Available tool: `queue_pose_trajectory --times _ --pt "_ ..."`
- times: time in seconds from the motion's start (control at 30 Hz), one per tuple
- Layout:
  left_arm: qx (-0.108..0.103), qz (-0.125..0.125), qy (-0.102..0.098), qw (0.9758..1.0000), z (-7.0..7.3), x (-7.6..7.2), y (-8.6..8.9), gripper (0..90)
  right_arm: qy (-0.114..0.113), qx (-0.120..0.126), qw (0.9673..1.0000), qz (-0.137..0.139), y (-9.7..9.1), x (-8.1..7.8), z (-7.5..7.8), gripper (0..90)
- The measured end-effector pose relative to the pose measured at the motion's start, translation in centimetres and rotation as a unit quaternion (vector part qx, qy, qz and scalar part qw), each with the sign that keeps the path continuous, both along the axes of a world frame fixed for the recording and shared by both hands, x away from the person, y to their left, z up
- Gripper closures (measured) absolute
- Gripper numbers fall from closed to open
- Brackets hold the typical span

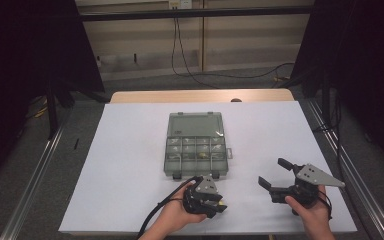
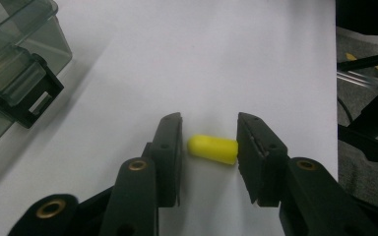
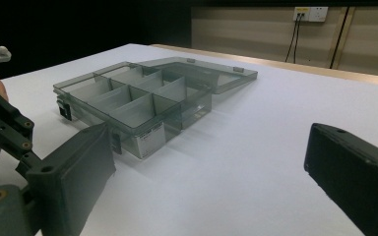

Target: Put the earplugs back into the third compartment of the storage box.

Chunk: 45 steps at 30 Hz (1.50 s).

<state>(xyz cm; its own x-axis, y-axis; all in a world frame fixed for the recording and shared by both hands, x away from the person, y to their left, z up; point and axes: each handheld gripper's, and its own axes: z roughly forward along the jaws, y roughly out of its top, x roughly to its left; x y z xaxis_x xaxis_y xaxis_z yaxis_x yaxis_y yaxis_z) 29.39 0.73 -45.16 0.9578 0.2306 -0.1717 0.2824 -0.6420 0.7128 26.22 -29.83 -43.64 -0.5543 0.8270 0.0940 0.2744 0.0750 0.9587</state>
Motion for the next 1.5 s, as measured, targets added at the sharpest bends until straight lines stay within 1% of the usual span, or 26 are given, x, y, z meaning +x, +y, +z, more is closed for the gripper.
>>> queue_pose_trajectory --times 0.07,0.1,0.17,0.2,0.23,0.33,0.37,0.5,0.53,0.6,0.63,0.83,0.93,1.0,1.07,1.1,1.13,1.2,1.33,1.4,1.5 --pt "-0.001 0.006 0.002 1.0000 0.0 -0.1 -0.1 68.1 0.000 0.000 1.0000 0.000 0.0 0.0 0.0 4.3" --pt "0.002 0.007 0.003 1.0000 0.0 0.0 -0.1 69.1 0.002 0.000 1.0000 0.000 0.0 0.0 0.0 4.3" --pt "-0.002 0.012 0.007 0.9999 0.0 0.0 -0.1 71.4 0.003 -0.001 1.0000 0.001 0.1 0.1 -0.1 4.3" --pt "0.003 0.010 0.009 0.9999 0.0 0.1 -0.1 73.1 0.002 -0.001 1.0000 0.001 0.1 0.1 -0.1 4.3" --pt "-0.001 0.017 0.017 0.9997 0.0 0.0 -0.1 75.1 0.002 -0.001 1.0000 0.001 0.1 0.1 -0.1 4.4" --pt "-0.002 0.022 0.025 0.9995 0.0 0.1 -0.1 79.6 0.002 -0.001 1.0000 0.001 0.1 0.0 0.0 4.4" --pt "-0.006 0.027 0.031 0.9991 -0.1 0.0 -0.2 80.8 0.002 -0.001 1.0000 0.000 0.1 0.0 0.0 4.4" --pt "-0.008 0.036 0.047 0.9982 0.0 0.2 -0.2 83.3 0.002 0.000 1.0000 0.000 0.0 0.0 0.0 4.4" --pt "-0.008 0.041 0.054 0.9977 0.0 0.3 -0.1 83.5 0.002 0.000 1.0000 0.000 0.0 0.0 0.0 4.4" --pt "-0.011 0.047 0.052 0.9975 0.0 0.5 0.0 83.8 0.001 0.000 1.0000 0.000 0.0 0.1 0.0 4.4" --pt "-0.008 0.049 0.051 0.9974 0.0 0.6 0.0 83.8 0.001 0.000 1.0000 0.000 0.0 0.1 0.0 4.4" --pt "-0.023 0.060 0.056 0.9963 0.4 1.0 0.6 83.8 -0.001 0.000 1.0000 -0.001 0.0 0.1 0.0 4.4" --pt "-0.028 0.070 0.057 0.9956 0.9 1.4 1.0 83.8 -0.001 0.001 1.0000 -0.001 0.0 0.0 0.0 4.4" --pt "-0.037 0.079 0.057 0.9945 1.3 1.8 1.4 83.7 -0.001 0.002 1.0000 -0.003 0.0 0.0 0.0 4.4" --pt "-0.041 0.087 0.056 0.9938 1.7 2.3 1.9 83.6 -0.001 0.002 1.0000 -0.003 0.0 0.0 0.0 4.4" --pt "-0.050 0.093 0.060 0.9926 1.8 2.5 2.1 83.5 -0.001 0.000 1.0000 -0.003 0.0 0.0 0.0 4.4" --pt "-0.053 0.098 0.061 0.9919 2.0 2.7 2.3 83.5 -0.001 -0.001 1.0000 -0.002 0.0 0.0 0.0 4.4" --pt "-0.058 0.103 0.057 0.9913 2.3 3.1 2.6 83.5 -0.001 0.000 1.0000 -0.002 0.1 0.0 0.0 4.4" --pt "-0.059 0.109 0.047 0.9912 3.0 3.6 2.8 83.4 -0.003 -0.001 1.0000 -0.003 0.0 0.0 0.0 4.4" --pt "-0.062 0.115 0.043 0.9905 3.3 3.8 2.9 83.3 -0.002 0.001 1.0000 -0.004 0.0 0.0 0.0 4.4" --pt "-0.057 0.119 0.038 0.9905 3.7 4.3 2.9 83.2 -0.002 0.001 1.0000 -0.004 0.0 0.0 0.0 4.4"
